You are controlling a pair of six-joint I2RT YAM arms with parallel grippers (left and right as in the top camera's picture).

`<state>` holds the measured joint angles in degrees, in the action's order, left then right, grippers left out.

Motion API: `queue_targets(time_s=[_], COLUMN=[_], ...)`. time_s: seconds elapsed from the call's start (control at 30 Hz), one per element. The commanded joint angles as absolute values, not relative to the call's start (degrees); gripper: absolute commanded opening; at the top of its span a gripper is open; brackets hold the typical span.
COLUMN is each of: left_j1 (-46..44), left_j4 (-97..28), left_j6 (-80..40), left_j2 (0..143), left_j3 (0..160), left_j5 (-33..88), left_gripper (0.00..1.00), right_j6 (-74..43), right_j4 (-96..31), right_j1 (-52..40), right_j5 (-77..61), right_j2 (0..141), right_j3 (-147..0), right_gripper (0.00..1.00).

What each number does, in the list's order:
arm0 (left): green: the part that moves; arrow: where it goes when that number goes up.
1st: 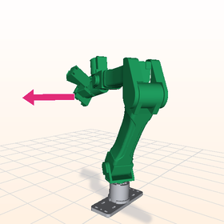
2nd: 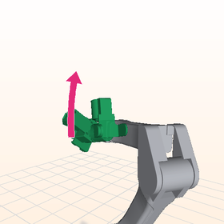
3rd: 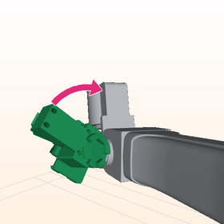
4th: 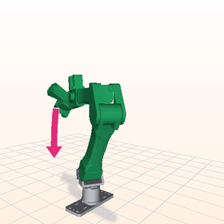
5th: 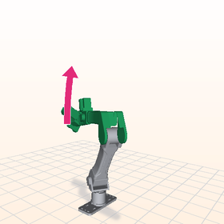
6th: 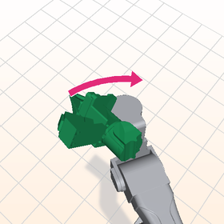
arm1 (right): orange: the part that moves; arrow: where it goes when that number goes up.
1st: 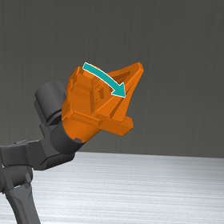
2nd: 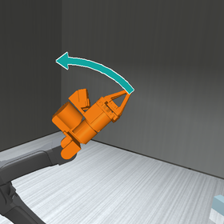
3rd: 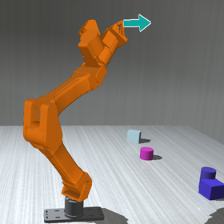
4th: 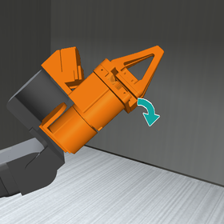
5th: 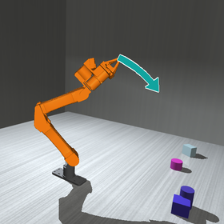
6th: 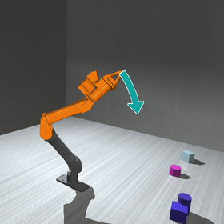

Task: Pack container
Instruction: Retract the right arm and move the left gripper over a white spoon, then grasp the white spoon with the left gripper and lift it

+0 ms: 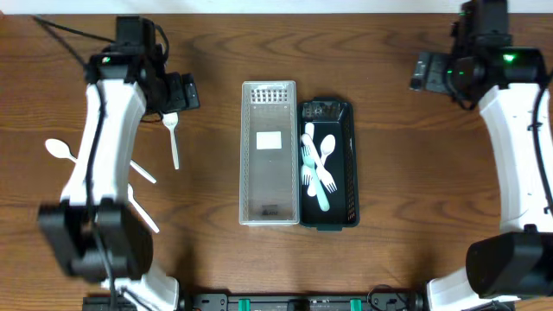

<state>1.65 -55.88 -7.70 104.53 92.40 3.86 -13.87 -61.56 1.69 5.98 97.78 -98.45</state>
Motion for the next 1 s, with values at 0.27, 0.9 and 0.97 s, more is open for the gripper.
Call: queue_targets(time_s=[0.27, 0.9, 0.97], left_j1=[4.12, 5.19, 5.19], left_j4=[-53.63, -48.16, -48.05], left_j6=[-8.43, -8.43, -8.43], left_j2=[120.31, 123.63, 124.16], left_j3=[92.27, 88.03, 88.01], left_j5=[4.73, 4.71, 4.71], left_gripper=[0.98, 0.98, 0.98], right_j6=[-10.11, -9.10, -9.10], right_j4=[-61.89, -63.68, -63.75], right_j1=[4.82, 4.97, 4.97], right_j5=[3.64, 3.64, 3.64], right_j2=[98.17, 98.17, 98.17], right_j3=[-98.13, -98.13, -98.13], right_gripper=[0.98, 0.96, 0.96])
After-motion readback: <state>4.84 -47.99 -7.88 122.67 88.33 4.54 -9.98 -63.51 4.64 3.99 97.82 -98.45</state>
